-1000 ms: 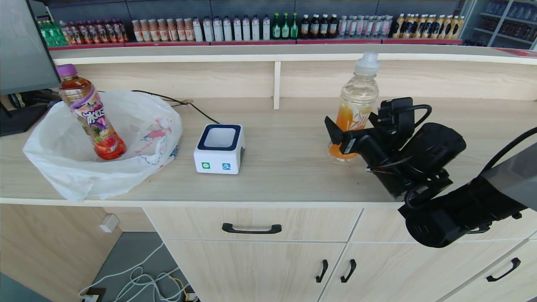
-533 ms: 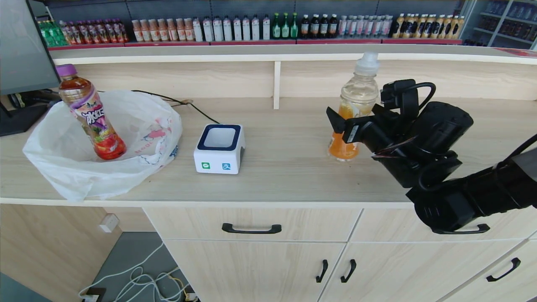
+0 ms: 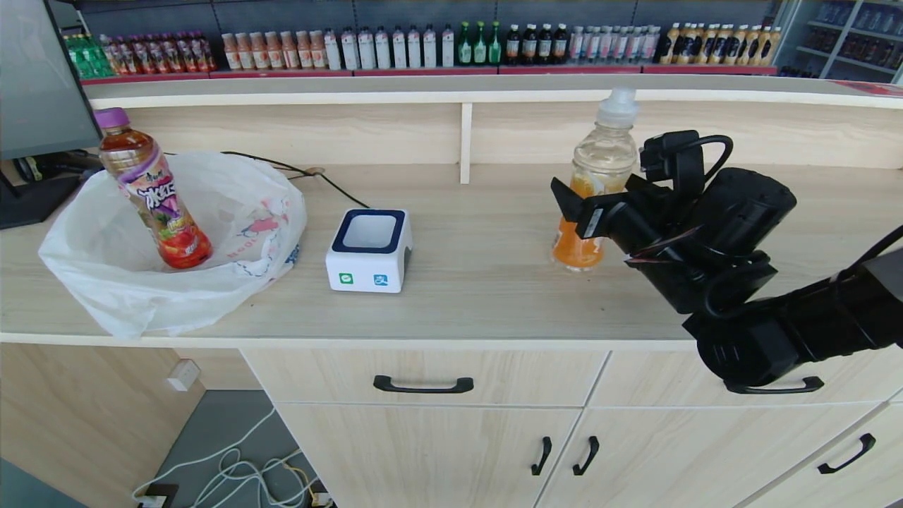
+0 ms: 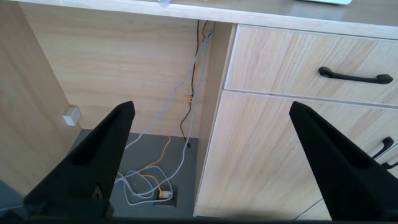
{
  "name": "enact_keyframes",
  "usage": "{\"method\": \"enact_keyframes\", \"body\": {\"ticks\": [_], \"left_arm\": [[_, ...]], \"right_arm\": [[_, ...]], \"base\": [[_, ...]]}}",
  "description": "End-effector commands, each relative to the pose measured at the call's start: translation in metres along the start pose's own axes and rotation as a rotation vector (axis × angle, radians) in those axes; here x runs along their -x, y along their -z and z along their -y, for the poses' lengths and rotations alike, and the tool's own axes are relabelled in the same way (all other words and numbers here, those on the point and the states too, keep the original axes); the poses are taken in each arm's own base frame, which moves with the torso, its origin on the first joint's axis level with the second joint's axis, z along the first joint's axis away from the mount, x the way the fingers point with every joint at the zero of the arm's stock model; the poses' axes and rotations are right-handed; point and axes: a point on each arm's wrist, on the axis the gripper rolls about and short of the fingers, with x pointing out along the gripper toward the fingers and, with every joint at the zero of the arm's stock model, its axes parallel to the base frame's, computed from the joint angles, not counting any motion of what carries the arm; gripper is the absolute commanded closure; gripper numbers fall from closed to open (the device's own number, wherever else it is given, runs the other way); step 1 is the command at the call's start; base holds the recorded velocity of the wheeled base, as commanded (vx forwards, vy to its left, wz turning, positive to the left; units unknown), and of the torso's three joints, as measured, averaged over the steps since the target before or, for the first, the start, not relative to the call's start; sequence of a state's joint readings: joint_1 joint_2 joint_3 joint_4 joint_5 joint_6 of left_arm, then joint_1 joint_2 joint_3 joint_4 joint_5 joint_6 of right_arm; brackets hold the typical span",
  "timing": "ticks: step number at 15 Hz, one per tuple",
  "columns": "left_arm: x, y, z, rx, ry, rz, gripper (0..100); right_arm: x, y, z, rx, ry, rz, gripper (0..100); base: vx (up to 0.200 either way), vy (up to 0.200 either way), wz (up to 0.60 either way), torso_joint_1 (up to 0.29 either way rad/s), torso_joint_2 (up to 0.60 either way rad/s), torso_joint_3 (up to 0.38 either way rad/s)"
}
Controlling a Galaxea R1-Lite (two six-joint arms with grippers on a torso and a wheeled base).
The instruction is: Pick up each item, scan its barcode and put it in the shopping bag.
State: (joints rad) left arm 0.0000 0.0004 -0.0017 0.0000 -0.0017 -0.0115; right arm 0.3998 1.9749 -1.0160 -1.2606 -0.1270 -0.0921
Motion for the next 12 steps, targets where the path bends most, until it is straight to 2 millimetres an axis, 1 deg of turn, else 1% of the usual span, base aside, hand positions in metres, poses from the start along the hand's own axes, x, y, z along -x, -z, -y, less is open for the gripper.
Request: {"method": "enact_keyframes", "body": {"ticks": [1, 5, 7, 9, 12], "left_arm": [[0.0, 0.0, 0.0, 0.001, 0.0, 0.0, 0], [0.0, 0.0, 0.0, 0.001, 0.0, 0.0, 0], [0.0, 0.0, 0.0, 0.001, 0.0, 0.0, 0], [0.0, 0.0, 0.0, 0.001, -0.002, -0.001, 0], [0.0, 0.0, 0.0, 0.001, 0.0, 0.0, 0]], "right_arm": [[0.001, 0.0, -0.002, 0.0, -0.005, -0.001, 100], [0.002, -0.002, -0.002, -0.001, -0.006, 0.001, 100], [0.008, -0.004, -0.002, 0.001, -0.008, -0.005, 100], [0.009, -0.006, -0.001, 0.001, -0.008, -0.002, 100], [0.013, -0.014, -0.001, 0.001, -0.008, 0.013, 100]], "base": [[0.0, 0.0, 0.0, 0.0, 0.0, 0.0], [0.0, 0.0, 0.0, 0.0, 0.0, 0.0], [0.0, 0.0, 0.0, 0.0, 0.0, 0.0], [0.0, 0.0, 0.0, 0.0, 0.0, 0.0], [0.0, 0.0, 0.0, 0.0, 0.0, 0.0]]}}
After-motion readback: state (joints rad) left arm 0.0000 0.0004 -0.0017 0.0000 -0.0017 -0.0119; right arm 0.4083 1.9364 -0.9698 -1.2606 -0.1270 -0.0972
